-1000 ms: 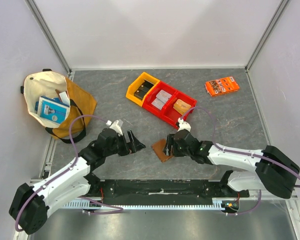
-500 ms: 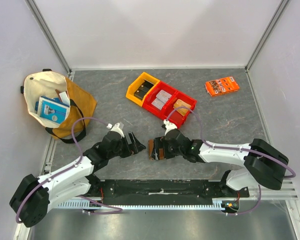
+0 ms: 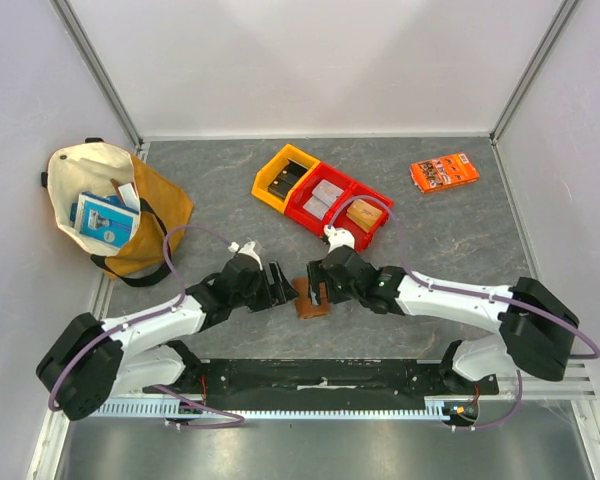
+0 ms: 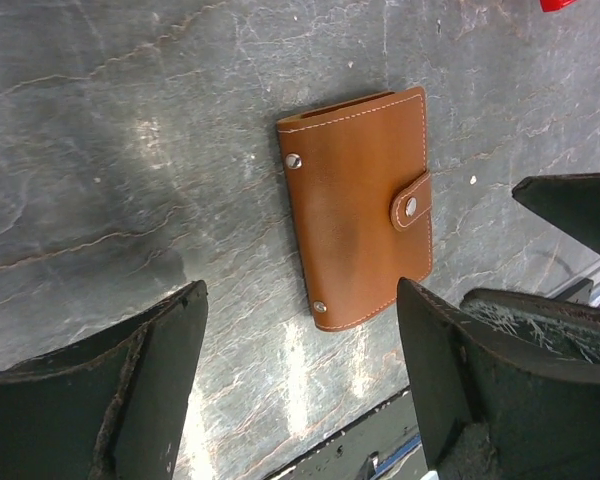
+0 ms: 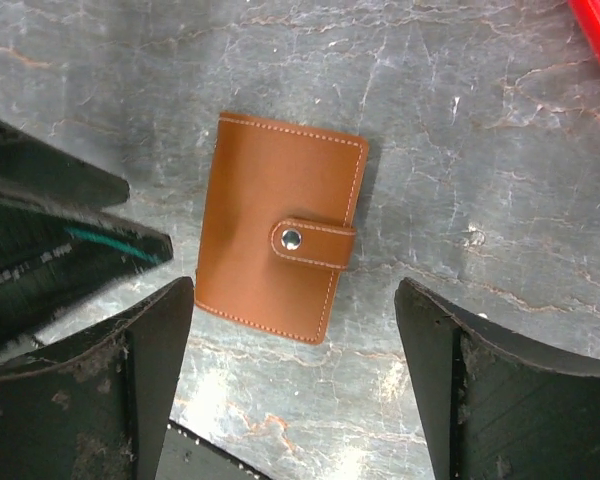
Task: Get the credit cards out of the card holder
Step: Open the card holder at the center of the board.
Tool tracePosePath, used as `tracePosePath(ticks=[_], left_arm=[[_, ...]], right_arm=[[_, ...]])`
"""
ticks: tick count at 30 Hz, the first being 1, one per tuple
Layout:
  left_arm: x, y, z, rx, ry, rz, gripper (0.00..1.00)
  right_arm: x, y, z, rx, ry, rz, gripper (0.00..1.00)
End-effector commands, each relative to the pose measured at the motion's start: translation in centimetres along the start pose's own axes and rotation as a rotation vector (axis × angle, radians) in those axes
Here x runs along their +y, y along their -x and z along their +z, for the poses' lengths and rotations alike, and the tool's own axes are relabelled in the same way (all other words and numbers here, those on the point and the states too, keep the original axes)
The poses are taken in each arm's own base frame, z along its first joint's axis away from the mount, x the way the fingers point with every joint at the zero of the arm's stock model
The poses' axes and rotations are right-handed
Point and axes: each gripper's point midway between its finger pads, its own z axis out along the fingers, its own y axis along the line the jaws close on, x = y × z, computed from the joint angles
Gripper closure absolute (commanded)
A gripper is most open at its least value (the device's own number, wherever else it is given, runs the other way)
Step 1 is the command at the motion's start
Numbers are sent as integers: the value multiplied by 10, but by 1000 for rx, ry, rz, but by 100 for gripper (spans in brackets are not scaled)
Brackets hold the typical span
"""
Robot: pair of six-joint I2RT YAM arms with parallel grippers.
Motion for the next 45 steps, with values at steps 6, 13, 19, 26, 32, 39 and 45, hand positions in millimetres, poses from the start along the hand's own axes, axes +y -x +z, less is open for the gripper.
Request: tracePosePath(ticks=[6, 13, 19, 26, 32, 39, 45], left_arm=[[-21, 9, 17, -23, -24, 67, 34], [-19, 0, 28, 8, -3, 73, 38], [-18, -6, 33, 23, 2, 72, 38], [-11, -14, 40, 46, 28, 75, 39], [-4, -20, 45, 62, 57, 79, 56], [10, -22, 45, 52, 130, 88, 98], [19, -17, 37, 25, 179, 100, 98]], right_arm=[[3, 18, 22, 39, -109, -61, 38], [4, 8, 36, 80, -122, -51, 48], [-4, -9, 43, 128, -143, -49, 48], [-11, -27, 51, 163, -158, -41, 57], [-12, -30, 51, 175, -155, -44, 62], [-18, -25, 46, 155, -186, -53, 71], [-42, -16, 34, 115, -308, -85, 79]])
